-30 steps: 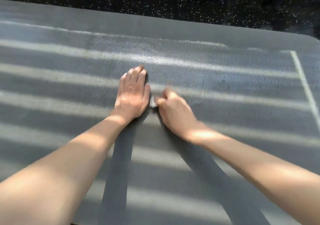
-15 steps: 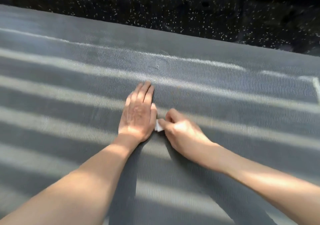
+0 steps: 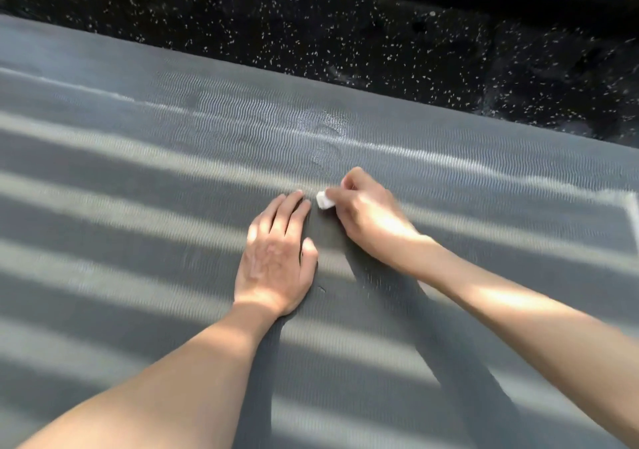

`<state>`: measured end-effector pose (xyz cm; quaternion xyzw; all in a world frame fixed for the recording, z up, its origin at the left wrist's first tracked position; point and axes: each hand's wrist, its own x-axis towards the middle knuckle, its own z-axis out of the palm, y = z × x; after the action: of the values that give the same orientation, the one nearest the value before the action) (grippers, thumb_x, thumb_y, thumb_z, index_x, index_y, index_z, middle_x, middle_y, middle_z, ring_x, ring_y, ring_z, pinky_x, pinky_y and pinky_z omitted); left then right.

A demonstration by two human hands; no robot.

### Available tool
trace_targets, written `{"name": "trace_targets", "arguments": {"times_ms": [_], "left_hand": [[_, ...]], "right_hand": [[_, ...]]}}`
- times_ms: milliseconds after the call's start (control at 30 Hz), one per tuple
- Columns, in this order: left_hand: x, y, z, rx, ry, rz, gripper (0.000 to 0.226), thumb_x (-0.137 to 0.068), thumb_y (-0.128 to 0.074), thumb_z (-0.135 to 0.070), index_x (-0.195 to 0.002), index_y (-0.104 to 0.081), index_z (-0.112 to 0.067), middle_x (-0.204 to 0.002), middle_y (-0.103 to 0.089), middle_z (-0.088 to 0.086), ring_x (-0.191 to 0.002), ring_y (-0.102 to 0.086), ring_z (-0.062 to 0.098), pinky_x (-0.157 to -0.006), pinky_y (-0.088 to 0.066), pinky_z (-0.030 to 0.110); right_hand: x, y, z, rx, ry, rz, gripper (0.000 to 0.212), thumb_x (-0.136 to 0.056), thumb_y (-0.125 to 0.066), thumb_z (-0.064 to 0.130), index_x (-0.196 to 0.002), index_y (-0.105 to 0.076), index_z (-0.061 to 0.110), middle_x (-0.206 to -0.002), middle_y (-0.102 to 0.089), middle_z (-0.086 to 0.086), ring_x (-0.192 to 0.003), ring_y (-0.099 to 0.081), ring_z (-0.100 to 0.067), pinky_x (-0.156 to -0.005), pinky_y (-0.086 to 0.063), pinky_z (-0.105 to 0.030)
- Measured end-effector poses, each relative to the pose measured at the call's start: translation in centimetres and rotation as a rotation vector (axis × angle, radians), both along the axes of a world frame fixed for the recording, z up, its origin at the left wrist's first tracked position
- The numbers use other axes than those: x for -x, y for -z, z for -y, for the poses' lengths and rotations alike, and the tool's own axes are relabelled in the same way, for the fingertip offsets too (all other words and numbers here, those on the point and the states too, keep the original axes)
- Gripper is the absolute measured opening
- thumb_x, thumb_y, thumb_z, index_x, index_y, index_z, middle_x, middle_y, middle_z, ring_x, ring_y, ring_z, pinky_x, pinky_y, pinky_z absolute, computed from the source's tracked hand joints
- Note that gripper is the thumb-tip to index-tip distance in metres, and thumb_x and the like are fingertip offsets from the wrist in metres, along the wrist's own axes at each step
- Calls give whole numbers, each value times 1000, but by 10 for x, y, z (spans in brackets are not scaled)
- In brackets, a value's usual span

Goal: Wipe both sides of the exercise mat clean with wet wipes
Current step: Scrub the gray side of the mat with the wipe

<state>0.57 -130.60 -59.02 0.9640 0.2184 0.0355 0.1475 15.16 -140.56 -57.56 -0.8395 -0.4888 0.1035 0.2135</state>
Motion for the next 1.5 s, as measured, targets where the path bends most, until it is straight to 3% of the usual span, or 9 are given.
{"name": "trace_targets", "arguments": {"times_ms": [167,300,533,700,867,1033,1133,1333,1500], "left_hand": [[0,-1,1,7,-11,-11,57,-86,-38,-31,-136,-52,-8,-148,-46,4,-136,-37,24,-109,-27,38],[-2,-1,0,-5,-6,1,57,-85,-40,-30,-136,-53,-7,-147,-48,6,-135,-35,23,-109,-24,36],[-2,0,-1,-3,-6,0,57,-85,-40,-30,-137,-52,-7,-148,-46,6,-136,-36,25,-109,-25,37],[-1,0,0,-7,-3,-11,58,-84,-41,-29,-136,-53,-7,-147,-48,7,-135,-37,25,-109,-27,38],[0,0,-1,-6,-3,-20,59,-86,-39,-30,-138,-52,-7,-148,-46,7,-136,-37,26,-110,-28,40],[0,-1,1,-9,0,-13,59,-86,-39,-31,-138,-51,-6,-148,-46,7,-136,-37,26,-110,-28,40],[0,-1,0,-5,-3,-16,59,-85,-39,-31,-138,-52,-6,-148,-47,7,-135,-38,26,-109,-33,42],[0,1,-1,-3,0,-3,59,-85,-39,-30,-138,-52,-7,-148,-47,7,-136,-37,24,-110,-30,40],[0,0,-1,-4,3,11,59,-85,-40,-30,-137,-52,-6,-147,-48,7,-135,-36,24,-109,-29,40]], "right_hand": [[-21,-1,-7,-36,165,36,27,-94,-47,25,-99,-67,8,-86,-52,-4,-76,-57,-31,-65,-46,-33],[28,-8,28,-52,-50,-124,24,-90,-47,16,-93,-68,5,-83,-50,-7,-64,-52,-26,-56,-42,-29],[-66,-16,-39,-76,167,-6,25,-95,-48,12,-104,-71,14,-93,-46,-6,-79,-49,-20,-69,-41,-29],[-12,-11,-4,7,23,-33,20,-92,-49,8,-95,-69,3,-91,-54,-17,-77,-55,-32,-66,-47,-36],[-64,-20,-36,-65,100,-99,21,-93,-54,17,-99,-73,10,-92,-54,-6,-80,-55,-21,-67,-40,-25],[-97,-16,-52,-7,247,54,31,-93,-44,6,-103,-73,15,-93,-52,-7,-83,-54,-24,-71,-44,-30],[-85,-8,-39,46,194,89,28,-94,-47,22,-106,-68,8,-88,-51,3,-81,-52,-17,-70,-43,-34],[-118,-28,-56,-43,238,-5,30,-96,-45,8,-110,-72,11,-98,-47,-5,-92,-49,-20,-78,-33,-19],[-89,-20,-29,35,195,53,30,-98,-43,9,-113,-69,7,-101,-52,-10,-88,-52,-25,-77,-43,-32]]}}
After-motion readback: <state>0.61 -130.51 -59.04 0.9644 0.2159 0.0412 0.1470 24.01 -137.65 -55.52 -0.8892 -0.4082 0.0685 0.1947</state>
